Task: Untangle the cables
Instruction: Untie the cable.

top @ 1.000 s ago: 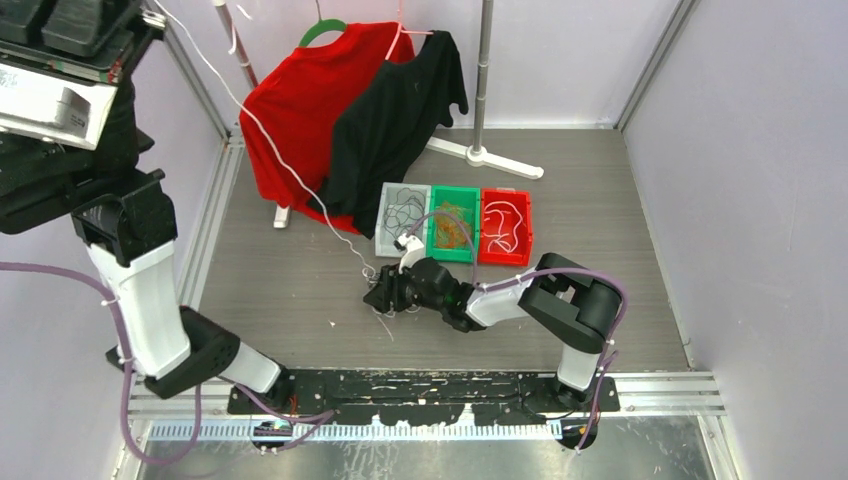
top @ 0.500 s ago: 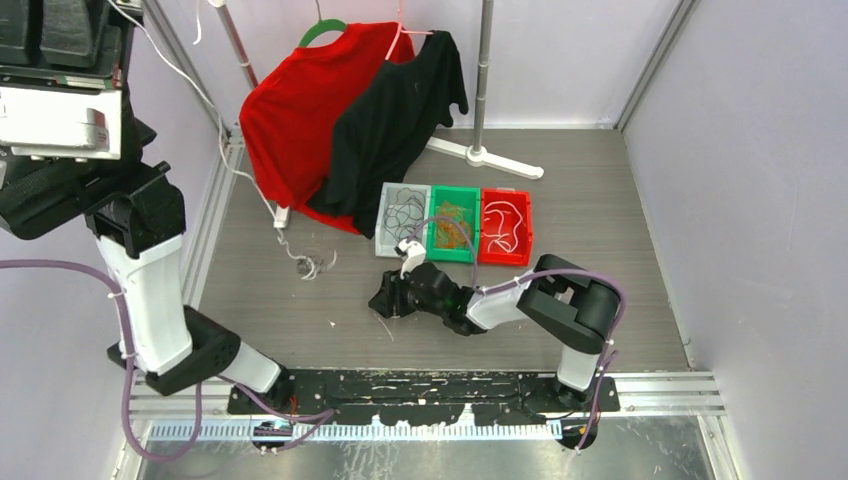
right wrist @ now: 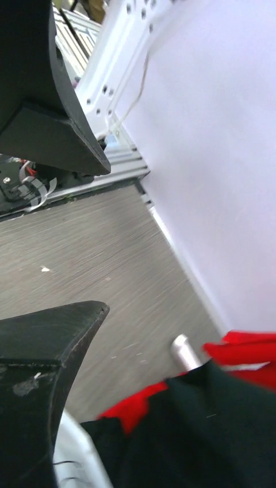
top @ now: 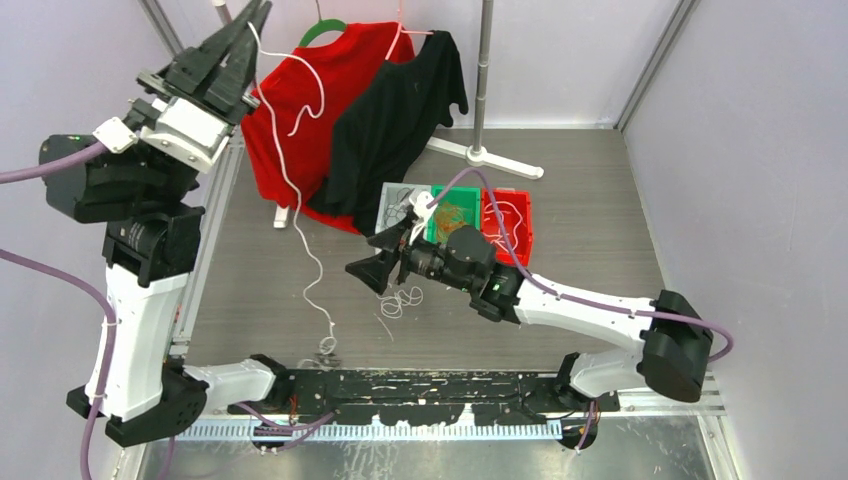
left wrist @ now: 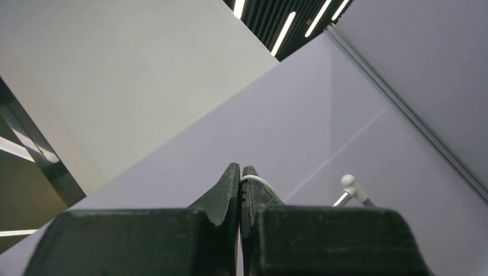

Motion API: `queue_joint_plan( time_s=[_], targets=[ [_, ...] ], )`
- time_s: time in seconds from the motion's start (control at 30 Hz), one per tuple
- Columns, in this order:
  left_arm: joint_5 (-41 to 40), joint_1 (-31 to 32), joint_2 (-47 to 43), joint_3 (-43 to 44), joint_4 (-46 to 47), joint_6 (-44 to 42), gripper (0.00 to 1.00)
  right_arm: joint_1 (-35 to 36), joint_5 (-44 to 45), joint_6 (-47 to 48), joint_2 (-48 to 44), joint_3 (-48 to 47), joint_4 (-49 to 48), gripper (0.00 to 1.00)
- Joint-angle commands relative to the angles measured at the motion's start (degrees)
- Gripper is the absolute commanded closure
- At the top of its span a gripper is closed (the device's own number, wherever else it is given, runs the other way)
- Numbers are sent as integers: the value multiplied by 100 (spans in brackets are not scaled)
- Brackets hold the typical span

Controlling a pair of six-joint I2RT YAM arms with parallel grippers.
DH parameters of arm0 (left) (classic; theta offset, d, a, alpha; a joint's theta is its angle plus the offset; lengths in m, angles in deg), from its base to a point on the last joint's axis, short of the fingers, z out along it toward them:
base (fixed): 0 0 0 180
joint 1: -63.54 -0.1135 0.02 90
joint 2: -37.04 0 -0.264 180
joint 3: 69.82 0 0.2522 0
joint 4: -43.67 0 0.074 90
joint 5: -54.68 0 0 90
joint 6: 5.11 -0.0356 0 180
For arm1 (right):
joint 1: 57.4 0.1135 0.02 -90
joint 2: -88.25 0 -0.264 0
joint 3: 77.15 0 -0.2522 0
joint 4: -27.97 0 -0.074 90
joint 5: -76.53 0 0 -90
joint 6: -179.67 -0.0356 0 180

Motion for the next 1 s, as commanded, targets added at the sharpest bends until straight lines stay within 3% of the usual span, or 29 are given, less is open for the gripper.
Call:
queue_joint_plan(
  time_s=[0.0,0.33,0.6,0.67,0.8,0.9,0.97],
  targets=[
    [128,15,-240,-184,-327,310,100,26,-782,678,-120,-311,18,15],
    [195,15,-469,-745,-725,359,100,16,-1314,554,210,-261,-522,21],
    [63,14,-775,-1499,-1080,167,100,-54,-749,716,167,-272,76,27],
    [46,13,-866,-1685,-1130,182,100,-57,-558,788,191,-268,229,36],
    [48,14,-992,-1902,-1319,399,100,-102,-330,814,284,-264,415,65],
    [24,14,-1061,-1951,-1469,612,100,-124,-244,815,294,-189,308,75],
    [-29,14,-1103,-1981,-1604,767,100,-133,-258,814,277,-154,245,89]
  ],
)
